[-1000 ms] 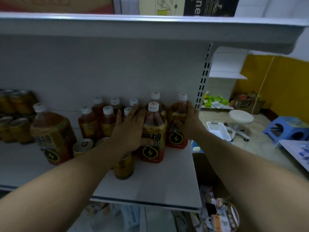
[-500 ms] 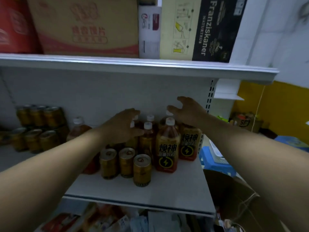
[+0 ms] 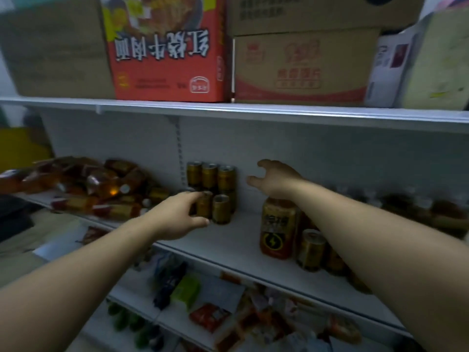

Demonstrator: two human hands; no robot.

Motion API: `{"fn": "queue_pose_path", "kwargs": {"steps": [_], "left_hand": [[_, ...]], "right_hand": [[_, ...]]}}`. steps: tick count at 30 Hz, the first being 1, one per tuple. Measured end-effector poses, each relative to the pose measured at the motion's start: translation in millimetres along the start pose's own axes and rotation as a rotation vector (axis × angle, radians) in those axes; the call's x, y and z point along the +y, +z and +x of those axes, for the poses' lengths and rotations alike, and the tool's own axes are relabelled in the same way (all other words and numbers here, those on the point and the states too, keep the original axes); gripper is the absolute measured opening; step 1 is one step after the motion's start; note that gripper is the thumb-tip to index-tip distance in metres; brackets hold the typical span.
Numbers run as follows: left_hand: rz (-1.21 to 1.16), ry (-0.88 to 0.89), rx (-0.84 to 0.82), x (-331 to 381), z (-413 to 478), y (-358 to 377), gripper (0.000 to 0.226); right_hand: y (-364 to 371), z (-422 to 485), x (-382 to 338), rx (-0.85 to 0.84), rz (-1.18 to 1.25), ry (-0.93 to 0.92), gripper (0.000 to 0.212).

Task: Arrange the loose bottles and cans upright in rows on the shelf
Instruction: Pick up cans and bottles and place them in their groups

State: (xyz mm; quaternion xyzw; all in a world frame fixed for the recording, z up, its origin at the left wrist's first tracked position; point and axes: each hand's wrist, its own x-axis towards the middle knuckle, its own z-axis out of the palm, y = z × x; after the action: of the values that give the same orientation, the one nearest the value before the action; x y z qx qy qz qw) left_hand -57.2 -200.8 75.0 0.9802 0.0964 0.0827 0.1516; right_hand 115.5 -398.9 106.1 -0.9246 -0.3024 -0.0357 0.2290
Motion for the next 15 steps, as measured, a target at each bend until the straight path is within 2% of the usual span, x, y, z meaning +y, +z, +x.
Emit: {"fn": "queue_pose_path", "kwargs": {"steps": [6, 12, 15], "left_hand": [[-0.078, -0.17, -0.013, -101, -32, -18, 0.077], [-0.191, -0.248, 0.009, -157, -19, -12, 0.078], [-0.167, -0.233, 0.008, -175, 6, -3, 0.079]], "right_hand": [[58, 34, -90, -0.057, 0.004, -0.131, 0.063], [111, 72, -120, -0.108, -0.021, -0.215, 0.056], [137, 97, -115, -0.12, -0.022, -0.141, 0.069]]}}
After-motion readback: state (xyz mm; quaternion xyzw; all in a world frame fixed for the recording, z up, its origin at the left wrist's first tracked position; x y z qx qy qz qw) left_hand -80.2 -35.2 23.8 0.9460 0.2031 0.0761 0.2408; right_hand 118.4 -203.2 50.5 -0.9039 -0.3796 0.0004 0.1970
